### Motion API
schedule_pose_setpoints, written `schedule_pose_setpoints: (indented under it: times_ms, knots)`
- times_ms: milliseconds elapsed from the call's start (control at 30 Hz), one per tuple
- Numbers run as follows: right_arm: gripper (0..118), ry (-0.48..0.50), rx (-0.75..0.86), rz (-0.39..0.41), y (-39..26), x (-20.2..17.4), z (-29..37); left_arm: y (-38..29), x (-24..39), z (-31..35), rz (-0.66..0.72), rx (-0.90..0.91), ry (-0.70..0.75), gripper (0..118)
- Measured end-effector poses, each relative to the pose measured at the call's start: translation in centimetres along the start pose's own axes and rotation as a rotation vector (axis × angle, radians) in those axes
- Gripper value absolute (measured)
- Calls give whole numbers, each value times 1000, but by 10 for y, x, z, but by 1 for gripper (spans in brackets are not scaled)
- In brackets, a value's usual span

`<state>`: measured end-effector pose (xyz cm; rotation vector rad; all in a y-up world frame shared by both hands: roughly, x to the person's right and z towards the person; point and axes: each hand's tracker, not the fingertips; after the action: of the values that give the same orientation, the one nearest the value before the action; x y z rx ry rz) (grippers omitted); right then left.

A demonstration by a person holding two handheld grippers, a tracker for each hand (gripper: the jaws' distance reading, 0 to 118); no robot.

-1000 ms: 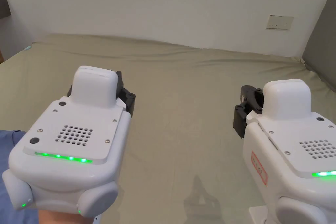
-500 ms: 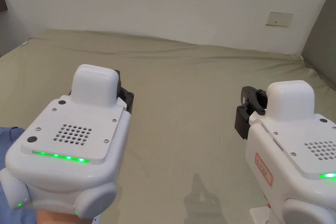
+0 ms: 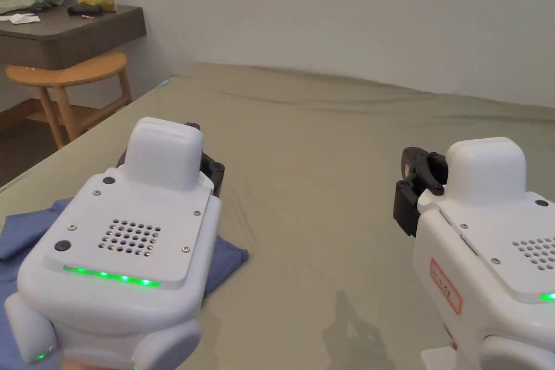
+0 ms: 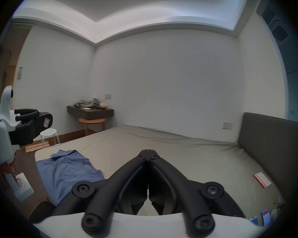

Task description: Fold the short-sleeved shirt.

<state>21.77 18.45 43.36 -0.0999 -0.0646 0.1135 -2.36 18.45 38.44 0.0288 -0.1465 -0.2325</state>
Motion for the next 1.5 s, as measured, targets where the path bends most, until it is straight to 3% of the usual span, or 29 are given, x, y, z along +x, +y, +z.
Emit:
schedule_pose_setpoints:
  times_ms: [367,600,933,1367,1400,1433,1467,1500]
  knots:
    - [1,254,-20,16,-3,-87,-26,-26,-78,30,4,-72,217,0]
    - [2,318,-16,40,-5,-116,-32,-40,-97,34,29,-106,263,0]
    - [2,307,-62,75,-13,-122,-35,-88,-105,-10,81,-259,186,0]
    - [2,238,-220,91,-45,-114,-93,-226,-128,-143,155,-714,53,0]
    - [2,210,-241,90,-47,-111,-98,-237,-126,-152,112,-735,68,13]
    - [2,201,-250,85,-49,-108,-102,-248,-123,-161,51,-770,90,34]
    - [2,192,-257,78,-50,-103,-106,-255,-120,-168,12,-784,60,79]
    - [2,179,-264,70,-52,-98,-109,-263,-121,-174,25,-806,24,108]
